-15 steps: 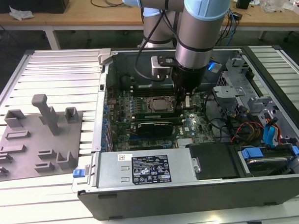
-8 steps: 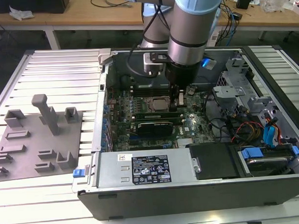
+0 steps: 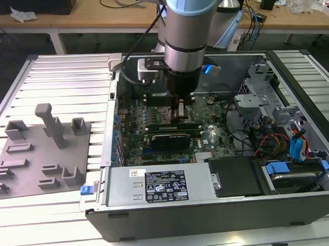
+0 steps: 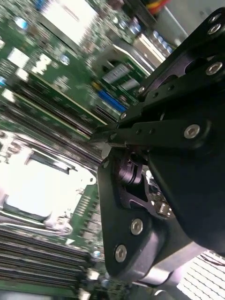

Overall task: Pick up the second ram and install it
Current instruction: 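Press down the second ram until it locks into place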

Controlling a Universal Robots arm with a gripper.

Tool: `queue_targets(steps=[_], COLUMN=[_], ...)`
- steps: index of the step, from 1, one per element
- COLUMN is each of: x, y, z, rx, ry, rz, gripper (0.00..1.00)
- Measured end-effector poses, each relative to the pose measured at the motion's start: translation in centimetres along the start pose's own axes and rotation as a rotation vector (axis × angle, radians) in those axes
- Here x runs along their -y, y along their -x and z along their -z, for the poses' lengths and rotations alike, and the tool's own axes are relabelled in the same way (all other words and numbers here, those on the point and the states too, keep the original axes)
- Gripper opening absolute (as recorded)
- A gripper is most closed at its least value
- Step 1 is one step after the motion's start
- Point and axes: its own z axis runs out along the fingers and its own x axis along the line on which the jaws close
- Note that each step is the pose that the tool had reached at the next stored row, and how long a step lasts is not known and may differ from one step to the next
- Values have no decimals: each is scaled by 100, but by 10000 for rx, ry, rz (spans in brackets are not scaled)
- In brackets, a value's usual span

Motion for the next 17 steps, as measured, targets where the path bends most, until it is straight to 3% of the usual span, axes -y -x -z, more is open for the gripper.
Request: queue_targets(steps=[3, 4, 5, 12, 17], x=[-173, -289, -328, -383, -382], y=[-5, -8, -9, -13, -10], z=[-7, -15, -31, -132, -132], rx=[1, 1, 2, -7, 7], ry=[-23, -39, -42, -38, -47], rz=[0, -1, 0, 2, 0], gripper=[11, 11, 11, 11, 11])
